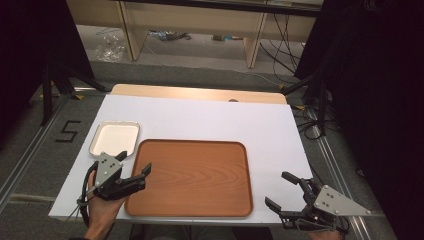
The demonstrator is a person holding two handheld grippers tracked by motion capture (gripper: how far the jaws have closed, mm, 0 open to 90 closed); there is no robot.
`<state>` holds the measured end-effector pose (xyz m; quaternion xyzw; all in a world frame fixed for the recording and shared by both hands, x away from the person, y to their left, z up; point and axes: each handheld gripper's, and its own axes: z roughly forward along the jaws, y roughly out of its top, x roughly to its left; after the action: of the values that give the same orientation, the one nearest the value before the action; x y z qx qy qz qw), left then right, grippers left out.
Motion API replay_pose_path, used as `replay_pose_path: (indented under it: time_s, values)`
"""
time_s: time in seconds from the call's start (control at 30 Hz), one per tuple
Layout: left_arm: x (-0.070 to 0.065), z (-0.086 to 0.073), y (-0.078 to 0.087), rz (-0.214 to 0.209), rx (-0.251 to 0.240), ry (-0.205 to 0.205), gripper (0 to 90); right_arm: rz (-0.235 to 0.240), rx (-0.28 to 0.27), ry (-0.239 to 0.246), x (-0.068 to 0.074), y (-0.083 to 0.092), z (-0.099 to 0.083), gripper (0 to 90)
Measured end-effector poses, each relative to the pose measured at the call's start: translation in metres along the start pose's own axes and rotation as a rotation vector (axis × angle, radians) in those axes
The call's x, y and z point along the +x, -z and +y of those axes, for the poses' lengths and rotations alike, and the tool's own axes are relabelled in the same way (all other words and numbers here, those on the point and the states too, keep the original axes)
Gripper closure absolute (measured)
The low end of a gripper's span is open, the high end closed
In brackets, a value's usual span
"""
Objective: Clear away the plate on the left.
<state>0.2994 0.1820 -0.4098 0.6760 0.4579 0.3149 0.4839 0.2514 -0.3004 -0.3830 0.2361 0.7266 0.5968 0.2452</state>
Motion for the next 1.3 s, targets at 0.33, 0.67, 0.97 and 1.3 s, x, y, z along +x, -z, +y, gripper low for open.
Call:
replay_pose_path:
  time_s: [0.33, 0.67, 0.97, 1.3]
  values:
    - [0.017, -0.003, -0.015, 0.045, 0.032, 0.02, 17.7, -0.006, 0.012, 0.003, 0.0, 0.0, 0.0, 16.4]
    - [0.034, -0.005, -0.03, 0.105, 0.06, 0.033, 17.6, -0.006, 0.012, 0.002, 0.0, 0.001, 0.0, 16.5]
    - [0.061, -0.009, -0.045, 0.171, 0.105, 0.059, 18.3, -0.002, 0.016, 0.0, 0.0, 0.0, 0.0, 16.5]
    - [0.086, -0.01, -0.052, 0.231, 0.12, 0.098, 18.7, -0.002, 0.016, 0.001, 0.0, 0.0, 0.0, 16.4]
